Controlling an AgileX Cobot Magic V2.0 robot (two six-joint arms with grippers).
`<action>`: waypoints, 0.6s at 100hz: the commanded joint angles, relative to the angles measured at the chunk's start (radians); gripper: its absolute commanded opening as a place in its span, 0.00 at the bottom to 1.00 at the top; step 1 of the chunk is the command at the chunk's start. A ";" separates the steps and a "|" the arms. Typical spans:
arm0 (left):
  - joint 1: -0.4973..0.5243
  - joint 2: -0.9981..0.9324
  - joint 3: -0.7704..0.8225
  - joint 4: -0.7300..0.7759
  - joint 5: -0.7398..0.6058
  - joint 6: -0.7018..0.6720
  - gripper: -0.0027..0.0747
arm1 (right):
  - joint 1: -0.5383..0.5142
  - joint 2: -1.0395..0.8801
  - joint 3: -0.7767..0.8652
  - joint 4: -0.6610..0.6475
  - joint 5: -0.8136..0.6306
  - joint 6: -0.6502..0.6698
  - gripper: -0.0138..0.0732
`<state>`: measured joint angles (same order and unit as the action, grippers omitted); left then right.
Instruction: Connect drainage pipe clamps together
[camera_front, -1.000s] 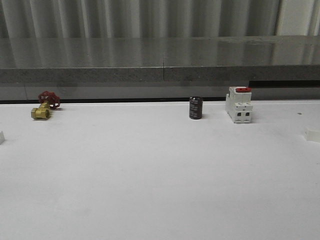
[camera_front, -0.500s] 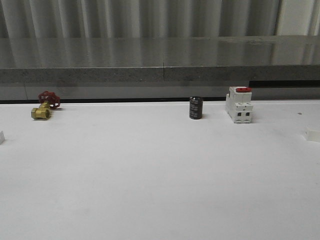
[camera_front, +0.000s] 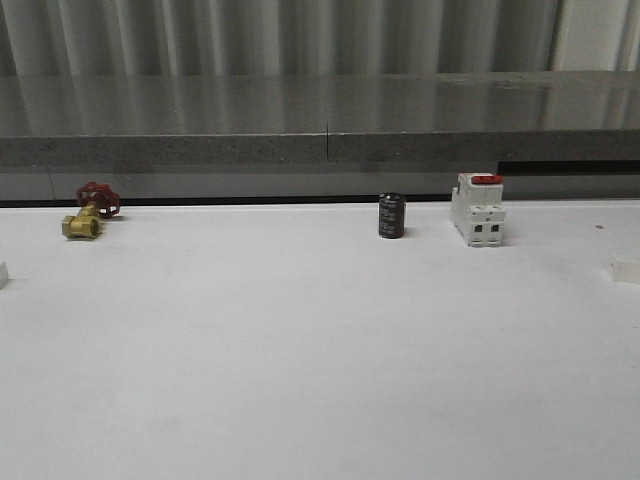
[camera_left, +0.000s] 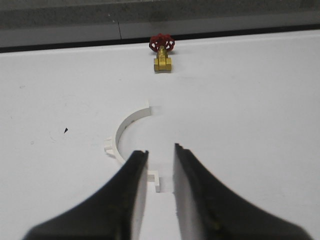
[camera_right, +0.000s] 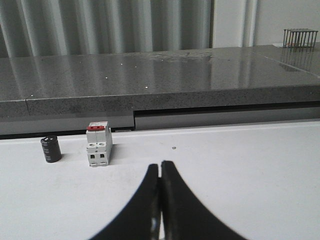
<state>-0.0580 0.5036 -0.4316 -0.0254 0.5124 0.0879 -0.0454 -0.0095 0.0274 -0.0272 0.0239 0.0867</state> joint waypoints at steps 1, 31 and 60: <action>-0.006 0.079 -0.067 -0.013 -0.064 -0.003 0.51 | -0.004 -0.020 -0.016 -0.002 -0.087 -0.010 0.08; 0.092 0.384 -0.218 -0.010 -0.085 -0.064 0.60 | -0.004 -0.020 -0.016 -0.002 -0.087 -0.010 0.08; 0.184 0.721 -0.419 -0.019 0.113 -0.064 0.60 | -0.004 -0.020 -0.016 -0.002 -0.087 -0.010 0.08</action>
<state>0.1137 1.1562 -0.7681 -0.0296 0.5993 0.0327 -0.0454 -0.0095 0.0274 -0.0272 0.0239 0.0867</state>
